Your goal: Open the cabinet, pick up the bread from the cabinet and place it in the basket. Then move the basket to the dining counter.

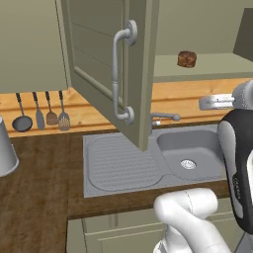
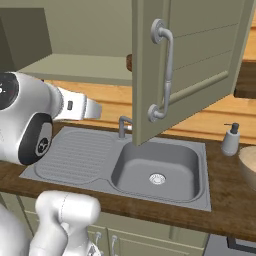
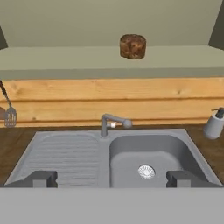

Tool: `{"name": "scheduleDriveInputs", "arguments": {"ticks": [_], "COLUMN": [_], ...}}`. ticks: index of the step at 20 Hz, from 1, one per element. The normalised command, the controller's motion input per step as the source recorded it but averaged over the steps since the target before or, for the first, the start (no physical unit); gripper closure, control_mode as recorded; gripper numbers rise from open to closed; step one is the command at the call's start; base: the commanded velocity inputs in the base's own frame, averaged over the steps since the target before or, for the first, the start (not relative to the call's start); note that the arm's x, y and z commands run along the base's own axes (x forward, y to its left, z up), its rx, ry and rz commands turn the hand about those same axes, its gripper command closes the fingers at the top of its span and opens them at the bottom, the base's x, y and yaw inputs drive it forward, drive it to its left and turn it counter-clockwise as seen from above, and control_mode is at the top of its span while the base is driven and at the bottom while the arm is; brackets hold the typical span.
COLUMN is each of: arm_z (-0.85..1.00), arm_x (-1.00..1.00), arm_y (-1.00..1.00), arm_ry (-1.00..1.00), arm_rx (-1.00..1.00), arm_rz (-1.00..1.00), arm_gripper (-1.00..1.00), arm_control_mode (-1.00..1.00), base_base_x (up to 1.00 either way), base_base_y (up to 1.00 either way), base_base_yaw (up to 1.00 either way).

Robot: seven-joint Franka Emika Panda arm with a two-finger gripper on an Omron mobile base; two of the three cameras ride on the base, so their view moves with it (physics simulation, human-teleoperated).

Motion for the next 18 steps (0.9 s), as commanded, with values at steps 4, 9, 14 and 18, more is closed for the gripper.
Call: {"name": "scheduleDriveInputs", "arguments": {"ticks": [4, 9, 14, 18], "arm_z": [0.19, 0.27, 0.3, 0.27], "arm_x": [0.24, 0.2, 0.27, 0.19], "arm_y": [-0.39, -0.17, 0.03, 0.0], "arm_ry": [0.0, 0.02, -0.03, -0.1], "arm_rx": [0.0, 0.0, 0.0, 0.01], "arm_rz": [0.0, 0.0, -0.01, 0.0], "arm_gripper": [-1.0, -1.0, -1.0, -1.0], "arm_control_mode": [-1.0, -1.0, -1.0, -1.0], "base_base_x": [0.0, 0.0, 0.0, 0.0], "base_base_y": [0.0, 0.0, 0.0, 0.0], "base_base_yaw": [0.0, 0.0, 0.0, 0.0]}}
